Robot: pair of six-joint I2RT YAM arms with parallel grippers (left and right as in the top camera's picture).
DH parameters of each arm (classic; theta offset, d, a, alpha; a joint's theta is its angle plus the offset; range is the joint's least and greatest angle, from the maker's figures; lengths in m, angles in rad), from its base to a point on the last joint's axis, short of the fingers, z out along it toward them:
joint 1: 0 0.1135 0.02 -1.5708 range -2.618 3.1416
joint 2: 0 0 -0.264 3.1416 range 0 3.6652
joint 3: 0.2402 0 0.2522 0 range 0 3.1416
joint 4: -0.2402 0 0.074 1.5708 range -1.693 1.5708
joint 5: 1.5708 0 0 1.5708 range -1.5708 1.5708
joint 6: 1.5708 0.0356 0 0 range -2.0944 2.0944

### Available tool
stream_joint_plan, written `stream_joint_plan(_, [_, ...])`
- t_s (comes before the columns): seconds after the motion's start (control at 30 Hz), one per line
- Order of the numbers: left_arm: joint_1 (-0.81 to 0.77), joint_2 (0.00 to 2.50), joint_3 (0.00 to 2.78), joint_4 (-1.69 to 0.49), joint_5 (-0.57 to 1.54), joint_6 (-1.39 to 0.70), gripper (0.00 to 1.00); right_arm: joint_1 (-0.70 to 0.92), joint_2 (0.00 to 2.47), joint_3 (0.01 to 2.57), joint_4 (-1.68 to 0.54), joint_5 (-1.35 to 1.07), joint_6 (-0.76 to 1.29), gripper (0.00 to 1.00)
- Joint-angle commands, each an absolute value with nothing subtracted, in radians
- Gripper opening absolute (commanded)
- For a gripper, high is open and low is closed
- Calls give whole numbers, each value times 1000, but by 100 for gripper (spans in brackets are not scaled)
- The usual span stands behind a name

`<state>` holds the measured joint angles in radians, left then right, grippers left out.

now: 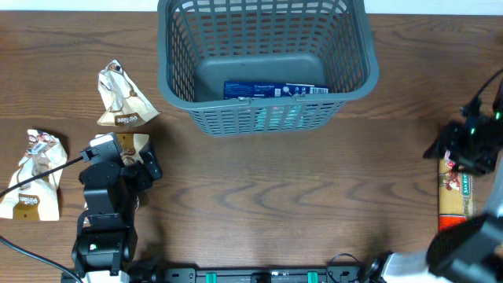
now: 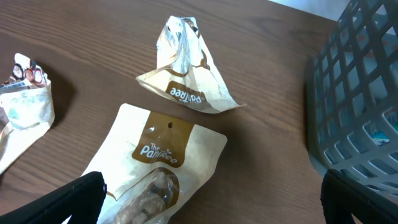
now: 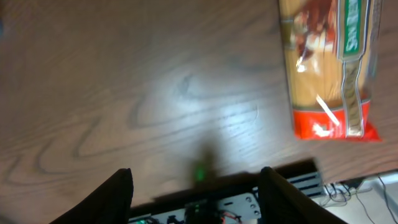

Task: Pack container
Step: 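Move the right gripper to the spaghetti package and grasp it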

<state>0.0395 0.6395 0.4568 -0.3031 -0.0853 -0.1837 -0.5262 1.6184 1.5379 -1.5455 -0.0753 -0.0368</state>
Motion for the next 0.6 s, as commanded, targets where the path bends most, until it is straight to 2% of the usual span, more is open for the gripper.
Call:
stream_joint_plan(0.0, [45, 639, 485, -302, -86, -189, 99, -530, 1507, 1413, -1522, -74, -43, 56])
stream_joint_plan(0.07, [45, 639, 485, -302, -86, -189, 99, -530, 1461, 1350, -1491, -46, -45, 61])
stream_joint_plan(0.37, [45, 639, 485, -302, -86, -189, 99, -559, 1443, 1233, -1282, 234, -149, 61])
stream_joint_plan(0.57, [45, 639, 485, -302, -86, -189, 99, -621, 1496, 1233, -1083, 135, -331, 63])
